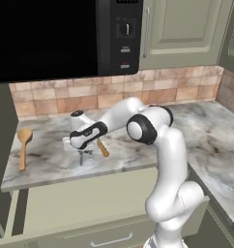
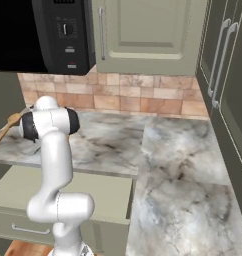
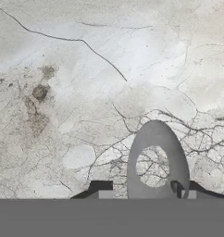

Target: Organize the utensils by type. Pick up the wooden spoons from the counter and place them in the open cabinet. Then pick up the metallic utensils from the counter and place them in the open drawer.

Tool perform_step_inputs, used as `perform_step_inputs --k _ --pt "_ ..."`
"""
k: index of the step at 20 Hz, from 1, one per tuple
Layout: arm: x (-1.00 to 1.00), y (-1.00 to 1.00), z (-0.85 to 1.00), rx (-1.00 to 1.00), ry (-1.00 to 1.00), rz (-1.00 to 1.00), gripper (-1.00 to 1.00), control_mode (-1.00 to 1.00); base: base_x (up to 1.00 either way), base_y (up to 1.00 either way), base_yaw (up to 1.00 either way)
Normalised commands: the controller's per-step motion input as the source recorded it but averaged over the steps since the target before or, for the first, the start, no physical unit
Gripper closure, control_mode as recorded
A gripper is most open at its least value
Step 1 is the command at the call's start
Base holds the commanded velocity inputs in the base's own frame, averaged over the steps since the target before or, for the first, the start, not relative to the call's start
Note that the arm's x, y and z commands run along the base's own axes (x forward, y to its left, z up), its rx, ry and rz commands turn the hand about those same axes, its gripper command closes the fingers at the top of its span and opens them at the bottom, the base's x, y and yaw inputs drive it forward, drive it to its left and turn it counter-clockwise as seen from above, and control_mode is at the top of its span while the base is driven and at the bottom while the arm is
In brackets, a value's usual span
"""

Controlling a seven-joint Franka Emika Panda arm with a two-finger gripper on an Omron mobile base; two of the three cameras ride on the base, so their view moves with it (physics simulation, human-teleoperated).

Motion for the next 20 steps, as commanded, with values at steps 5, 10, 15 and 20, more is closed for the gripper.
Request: perform_step_inputs --k 5,10,15,20 --pt "-0.01 0.39 -0.18 0.00 0.01 -0.04 1.00 -1.00 0.00 0.00 0.00" --pt "-0.14 0.27 -0.02 0.00 -0.02 -0.05 1.00 -1.00 0.00 0.00 0.00" --pt "-0.54 0.08 0.04 0.00 -0.16 -0.11 1.00 -1.00 0.00 0.00 0.00" --pt "-0.54 0.00 0.22 0.00 -0.20 -0.15 1.00 -1.00 0.00 0.00 0.00"
